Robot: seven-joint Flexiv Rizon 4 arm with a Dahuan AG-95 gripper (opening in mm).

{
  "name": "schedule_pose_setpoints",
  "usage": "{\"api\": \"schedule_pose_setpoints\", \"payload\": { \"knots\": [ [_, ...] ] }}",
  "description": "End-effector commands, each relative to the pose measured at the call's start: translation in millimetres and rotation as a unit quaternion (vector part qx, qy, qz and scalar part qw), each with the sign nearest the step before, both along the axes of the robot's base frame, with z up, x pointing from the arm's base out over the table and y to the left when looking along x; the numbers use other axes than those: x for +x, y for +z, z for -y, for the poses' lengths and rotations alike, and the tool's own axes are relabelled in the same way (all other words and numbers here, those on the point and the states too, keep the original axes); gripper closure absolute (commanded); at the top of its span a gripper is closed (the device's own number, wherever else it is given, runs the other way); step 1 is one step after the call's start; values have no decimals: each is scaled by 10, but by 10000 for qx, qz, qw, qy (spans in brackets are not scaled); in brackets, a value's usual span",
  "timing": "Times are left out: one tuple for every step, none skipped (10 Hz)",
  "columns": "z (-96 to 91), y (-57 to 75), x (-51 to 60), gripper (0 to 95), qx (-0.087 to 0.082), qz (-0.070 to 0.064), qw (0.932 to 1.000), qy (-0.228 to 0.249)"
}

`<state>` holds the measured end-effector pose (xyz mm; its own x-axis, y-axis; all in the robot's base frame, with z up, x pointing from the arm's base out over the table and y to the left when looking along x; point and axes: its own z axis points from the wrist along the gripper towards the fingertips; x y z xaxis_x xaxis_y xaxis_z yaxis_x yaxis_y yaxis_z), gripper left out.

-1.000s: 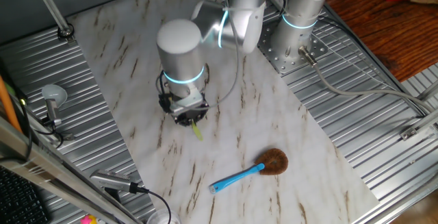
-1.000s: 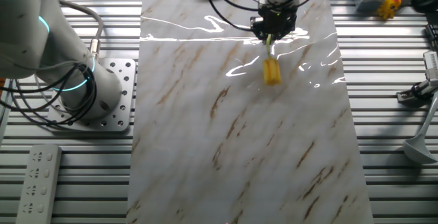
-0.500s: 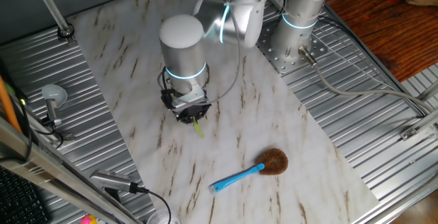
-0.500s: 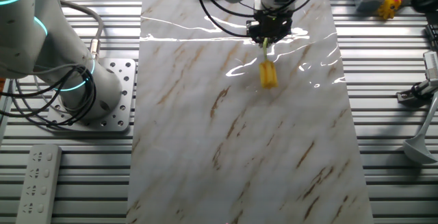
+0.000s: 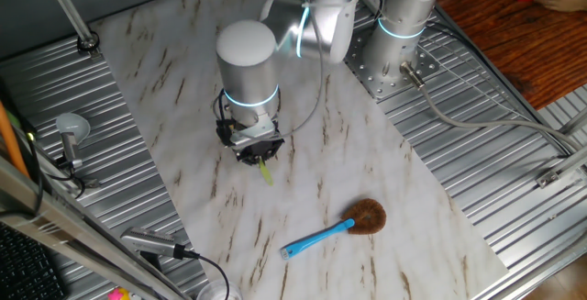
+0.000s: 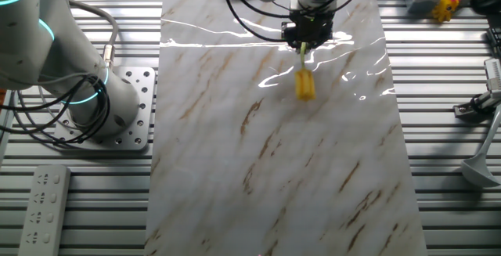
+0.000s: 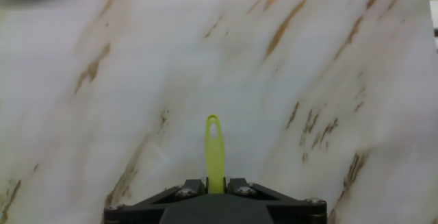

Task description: Scrub the table with a brush

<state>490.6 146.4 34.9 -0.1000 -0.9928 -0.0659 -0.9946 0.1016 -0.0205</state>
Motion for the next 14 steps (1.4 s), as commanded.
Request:
{"api": "schedule_pose_setpoints", "payload": {
  "knots": [
    [-78,-27,-12,950,90,-24,9992,-391],
    [-103,-33,-19,950,120,-29,9990,-430],
    [-122,-44,-38,950,129,-30,9990,-438],
    [-116,-64,-81,950,134,-36,9988,-469],
    [-92,-92,-148,950,136,-42,9987,-487],
    [-62,-117,-215,950,137,-45,9986,-501],
    [-39,-136,-269,950,136,-34,9987,-489],
    [-30,-146,-290,950,144,6,9990,-428],
    [-29,-148,-292,950,136,38,9991,-400],
    [-30,-167,-290,950,155,90,9991,-373],
    [-31,-201,-282,950,206,145,9990,-363],
    [-37,-231,-259,950,250,173,9990,-336],
    [-43,-241,-232,950,249,190,9991,-300],
    [-51,-230,-180,950,243,209,9992,-260]
  ]
}}
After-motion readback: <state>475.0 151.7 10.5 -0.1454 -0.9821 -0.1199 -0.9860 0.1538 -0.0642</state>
